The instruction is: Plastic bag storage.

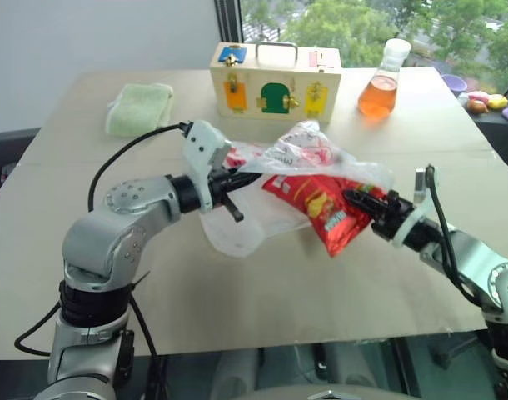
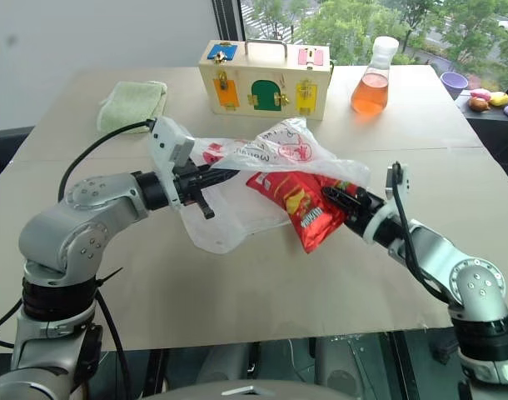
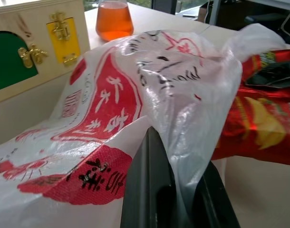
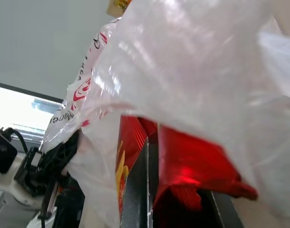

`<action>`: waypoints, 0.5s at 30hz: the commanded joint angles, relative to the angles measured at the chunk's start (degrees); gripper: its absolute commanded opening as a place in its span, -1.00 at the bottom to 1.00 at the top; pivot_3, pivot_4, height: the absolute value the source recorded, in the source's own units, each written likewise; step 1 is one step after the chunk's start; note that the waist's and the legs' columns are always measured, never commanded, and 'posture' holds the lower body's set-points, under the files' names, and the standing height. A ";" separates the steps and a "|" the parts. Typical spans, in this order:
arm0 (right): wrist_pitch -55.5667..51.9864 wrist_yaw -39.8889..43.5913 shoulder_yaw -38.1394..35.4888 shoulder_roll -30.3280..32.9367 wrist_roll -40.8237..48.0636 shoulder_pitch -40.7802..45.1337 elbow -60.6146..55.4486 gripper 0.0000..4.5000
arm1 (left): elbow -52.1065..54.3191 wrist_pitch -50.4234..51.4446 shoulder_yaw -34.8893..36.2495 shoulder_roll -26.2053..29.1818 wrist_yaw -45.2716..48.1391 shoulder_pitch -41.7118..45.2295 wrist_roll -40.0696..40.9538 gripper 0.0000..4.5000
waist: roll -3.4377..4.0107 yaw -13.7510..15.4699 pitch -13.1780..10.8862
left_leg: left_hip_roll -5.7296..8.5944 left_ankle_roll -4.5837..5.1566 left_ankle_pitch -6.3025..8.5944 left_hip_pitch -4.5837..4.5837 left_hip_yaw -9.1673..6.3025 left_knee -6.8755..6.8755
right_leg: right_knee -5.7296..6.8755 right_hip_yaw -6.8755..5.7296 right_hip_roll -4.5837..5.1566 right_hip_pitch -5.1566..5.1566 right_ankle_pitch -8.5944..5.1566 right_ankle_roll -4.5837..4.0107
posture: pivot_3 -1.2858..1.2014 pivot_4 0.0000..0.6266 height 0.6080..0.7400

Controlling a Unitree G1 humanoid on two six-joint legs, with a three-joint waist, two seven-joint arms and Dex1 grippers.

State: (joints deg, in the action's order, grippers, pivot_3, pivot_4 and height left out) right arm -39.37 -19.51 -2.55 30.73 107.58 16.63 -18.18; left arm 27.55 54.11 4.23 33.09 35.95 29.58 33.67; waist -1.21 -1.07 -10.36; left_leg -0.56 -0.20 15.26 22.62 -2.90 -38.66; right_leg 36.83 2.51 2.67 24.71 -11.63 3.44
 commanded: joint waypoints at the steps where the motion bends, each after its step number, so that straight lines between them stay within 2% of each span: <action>1: 2.19 -3.59 5.88 -8.57 -10.73 8.51 3.86 -0.98 | 1.82 2.78 0.12 -3.78 -4.22 3.67 2.85 -1.00 | 0.00 -0.15 0.00 | 0.00 0.00 0.00 0.00 0.00 0.00 | 0.00 0.00 0.00 0.00 0.00 0.00 | 0.03 -0.52 1.00; 5: 7.16 -0.96 10.24 -20.87 -27.85 16.53 15.20 -0.98 | 1.08 7.40 1.42 -9.36 -9.31 6.45 5.89 -1.00 | 0.03 -0.61 0.01 | 0.01 -0.01 0.00 0.00 -0.01 -0.01 | 0.05 0.00 -0.02 0.04 0.02 -0.01 | 0.03 -0.52 1.00; 6: 8.64 2.32 11.29 -23.54 -32.11 18.25 18.59 -0.87 | 0.79 8.65 1.88 -10.63 -10.88 7.04 6.53 -1.00 | 0.03 -0.63 0.01 | 0.01 -0.01 0.00 0.00 -0.02 0.00 | 0.06 0.00 -0.01 0.05 0.01 -0.02 | 0.03 -0.52 1.00; 8: 10.80 5.96 11.66 -27.14 -38.53 20.43 23.92 -0.60 | 0.33 10.65 3.24 -13.10 -13.58 7.89 8.17 -1.00 | 0.03 -0.64 0.01 | 0.03 -0.01 -0.01 0.08 -0.04 -0.01 | 0.03 -0.02 0.01 0.07 0.02 -0.01 | 0.03 -0.52 1.00; 12: 11.61 8.70 11.73 -28.07 -49.86 21.71 27.15 0.20 | -0.20 12.99 5.34 -15.39 -17.63 8.35 9.35 -1.00 | 0.03 -0.62 0.01 | 0.10 -0.01 0.00 0.13 -0.07 0.00 | -0.01 -0.06 0.09 0.08 0.02 -0.01 | 0.03 -0.52 1.00; 15: 7.86 14.66 10.68 -26.60 -51.22 19.37 24.29 0.89 | -0.62 12.59 5.63 -15.52 -19.30 8.19 8.64 -1.00 | 0.04 -0.74 0.01 | 0.10 -0.01 0.00 0.13 -0.09 0.01 | 0.01 -0.06 0.09 0.12 0.02 -0.01 | 0.03 -0.52 1.00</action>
State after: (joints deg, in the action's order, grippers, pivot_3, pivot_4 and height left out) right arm -29.51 -9.10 9.52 3.65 56.69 37.13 10.04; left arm 26.34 67.28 8.97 17.62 17.87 36.71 42.04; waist -1.17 -1.82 -10.36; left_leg -0.46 -0.21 15.26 22.75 -3.00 -38.65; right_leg 36.86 2.44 2.76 24.83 -11.61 3.43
